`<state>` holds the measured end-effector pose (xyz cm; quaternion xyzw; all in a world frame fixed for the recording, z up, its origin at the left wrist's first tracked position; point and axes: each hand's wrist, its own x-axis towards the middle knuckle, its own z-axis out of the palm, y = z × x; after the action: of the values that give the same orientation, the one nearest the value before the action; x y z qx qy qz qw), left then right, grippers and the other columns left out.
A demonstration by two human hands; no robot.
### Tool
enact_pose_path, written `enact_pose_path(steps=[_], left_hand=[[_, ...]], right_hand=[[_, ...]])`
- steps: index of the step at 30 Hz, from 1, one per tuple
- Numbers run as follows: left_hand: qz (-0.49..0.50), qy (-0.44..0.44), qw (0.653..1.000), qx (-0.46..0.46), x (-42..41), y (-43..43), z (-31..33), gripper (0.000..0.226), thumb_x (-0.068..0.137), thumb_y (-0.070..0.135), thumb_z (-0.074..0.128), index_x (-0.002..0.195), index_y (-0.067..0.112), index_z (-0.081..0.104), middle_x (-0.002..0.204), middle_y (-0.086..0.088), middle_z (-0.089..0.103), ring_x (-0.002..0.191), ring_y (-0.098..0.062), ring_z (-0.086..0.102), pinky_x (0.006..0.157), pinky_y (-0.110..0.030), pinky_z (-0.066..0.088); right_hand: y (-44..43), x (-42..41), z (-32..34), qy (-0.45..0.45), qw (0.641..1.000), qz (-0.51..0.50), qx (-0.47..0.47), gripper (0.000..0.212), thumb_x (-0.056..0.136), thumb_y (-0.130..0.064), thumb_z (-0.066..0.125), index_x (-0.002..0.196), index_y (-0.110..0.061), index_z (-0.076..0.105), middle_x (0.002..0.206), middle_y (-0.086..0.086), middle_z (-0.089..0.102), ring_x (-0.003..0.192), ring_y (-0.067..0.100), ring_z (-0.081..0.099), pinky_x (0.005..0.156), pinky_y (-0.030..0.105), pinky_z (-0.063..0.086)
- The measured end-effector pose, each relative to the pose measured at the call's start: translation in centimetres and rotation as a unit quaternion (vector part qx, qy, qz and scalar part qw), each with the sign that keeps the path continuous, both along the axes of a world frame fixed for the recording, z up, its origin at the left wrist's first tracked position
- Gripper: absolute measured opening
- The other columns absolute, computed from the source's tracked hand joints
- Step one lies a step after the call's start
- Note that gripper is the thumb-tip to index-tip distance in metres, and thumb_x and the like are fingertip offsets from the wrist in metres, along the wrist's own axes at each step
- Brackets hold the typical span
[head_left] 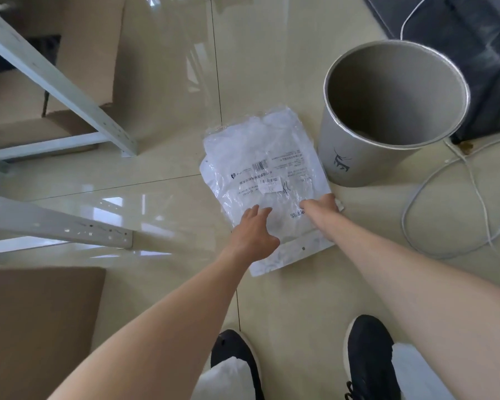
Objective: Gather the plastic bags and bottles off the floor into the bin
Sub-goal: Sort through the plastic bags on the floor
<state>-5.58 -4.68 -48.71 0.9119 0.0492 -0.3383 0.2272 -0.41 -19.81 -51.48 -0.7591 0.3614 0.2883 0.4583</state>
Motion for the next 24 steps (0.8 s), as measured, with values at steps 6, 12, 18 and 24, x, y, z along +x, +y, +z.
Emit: enact_pose_path(steps=[6, 12, 18, 24], left_hand=[[-0.039, 0.010, 0.999, -0.009, 0.6, 0.0, -0.7, 0.102, 0.078, 0.023, 0.077, 0.162, 0.025, 0.019, 0.165, -0.005, 0.027, 0.154, -0.027, 0.016, 0.122, -0.046, 0.027], [0.003, -0.114, 0.993, -0.017, -0.6, 0.7, 3.3, 0.084, 0.090, 0.013, 0.062, 0.161, 0.028, 0.022, 0.163, -0.003, 0.033, 0.151, -0.026, 0.027, 0.116, -0.038, 0.032], [0.199, -0.188, 0.961, -0.023, -1.0, 2.9, 8.7, 0.078, 0.084, -0.012, 0.033, 0.152, 0.024, 0.043, 0.138, -0.018, 0.058, 0.113, -0.037, 0.060, 0.075, -0.029, 0.040], [0.225, -0.223, 0.948, -0.024, -1.4, 5.7, 9.3, 0.072, 0.088, -0.008, 0.030, 0.154, 0.017, 0.042, 0.117, -0.023, 0.067, 0.090, -0.037, 0.058, 0.078, -0.040, 0.052]], right_hand=[[-0.1, -0.3, 0.0, -0.014, 0.994, -0.079, 0.068, 0.031, 0.076, -0.012, 0.069, 0.104, 0.000, 0.066, 0.082, 0.011, 0.070, 0.065, 0.020, 0.058, 0.065, 0.032, 0.050], [0.7, 0.2, 7.4, 0.007, 0.932, -0.089, 0.352, 0.011, 0.091, -0.010, 0.057, 0.098, -0.005, 0.062, 0.103, 0.015, 0.070, 0.096, 0.036, 0.068, 0.080, 0.039, 0.058], [0.1, 0.2, 10.3, -0.025, 0.918, -0.157, 0.363, 0.029, 0.087, -0.007, 0.041, 0.106, -0.001, 0.063, 0.119, 0.016, 0.067, 0.117, 0.031, 0.060, 0.107, 0.040, 0.044], [-0.2, -3.6, 4.6, 0.039, 0.980, -0.172, 0.086, 0.037, 0.083, -0.013, 0.061, 0.118, -0.002, 0.059, 0.098, 0.012, 0.056, 0.079, 0.025, 0.049, 0.094, 0.043, 0.051]])
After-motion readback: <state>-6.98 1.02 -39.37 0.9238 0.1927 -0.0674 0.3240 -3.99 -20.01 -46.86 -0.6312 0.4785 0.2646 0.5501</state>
